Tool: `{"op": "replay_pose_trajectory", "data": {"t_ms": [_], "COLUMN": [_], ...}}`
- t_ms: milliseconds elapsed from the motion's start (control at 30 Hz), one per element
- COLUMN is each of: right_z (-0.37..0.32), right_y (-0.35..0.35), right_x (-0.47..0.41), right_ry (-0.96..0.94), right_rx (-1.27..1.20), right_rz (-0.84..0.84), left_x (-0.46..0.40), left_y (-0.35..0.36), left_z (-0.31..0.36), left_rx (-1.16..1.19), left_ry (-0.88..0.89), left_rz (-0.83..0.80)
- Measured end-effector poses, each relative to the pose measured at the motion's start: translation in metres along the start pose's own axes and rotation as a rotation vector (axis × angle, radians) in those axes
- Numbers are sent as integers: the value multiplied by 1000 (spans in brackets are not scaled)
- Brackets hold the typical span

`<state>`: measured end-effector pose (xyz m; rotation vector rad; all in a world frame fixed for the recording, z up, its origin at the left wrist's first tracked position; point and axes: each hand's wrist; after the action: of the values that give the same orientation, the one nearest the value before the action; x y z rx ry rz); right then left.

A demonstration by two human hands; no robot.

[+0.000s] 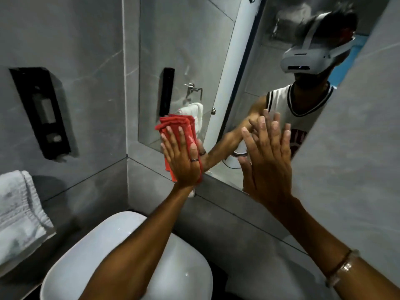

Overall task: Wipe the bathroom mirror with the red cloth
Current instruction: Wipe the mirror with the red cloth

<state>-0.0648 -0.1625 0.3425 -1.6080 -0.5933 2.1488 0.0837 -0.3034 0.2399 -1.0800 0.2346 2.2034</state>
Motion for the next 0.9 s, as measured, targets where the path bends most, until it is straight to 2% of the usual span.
{"op": "replay_pose_trajectory", "data": {"t_ms": [133, 300, 467, 567, 667, 900], "right_z": [29, 67, 96, 108, 115, 128], "right_y": [-23, -61, -96, -111, -126, -160], "right_x": [14, 19, 10, -11, -40, -128], "right_ry": [22, 93, 139, 176, 187, 147], "right_rx": [41, 175, 215, 197, 157, 110], "right_rz": [-14, -20, 2, 53, 113, 260], "left_x": [47, 114, 117, 80, 11, -181], "left_y": [7, 16, 10, 6, 0, -19], "left_z": [48, 131, 153, 176, 228, 360], "left_rx": [3, 108, 188, 189, 179, 143], "left_ry": [119, 231, 253, 277, 326, 559], "left_rz": [-21, -139, -209, -259, -262, -135]}}
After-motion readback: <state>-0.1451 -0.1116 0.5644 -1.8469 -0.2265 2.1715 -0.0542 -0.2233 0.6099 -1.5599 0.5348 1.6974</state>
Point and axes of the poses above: each hand's wrist, its own x-axis away from the middle knuckle, its own y-axis out of the palm, z = x × y, and after that the axes turned 2 degrees about -z, right-handed
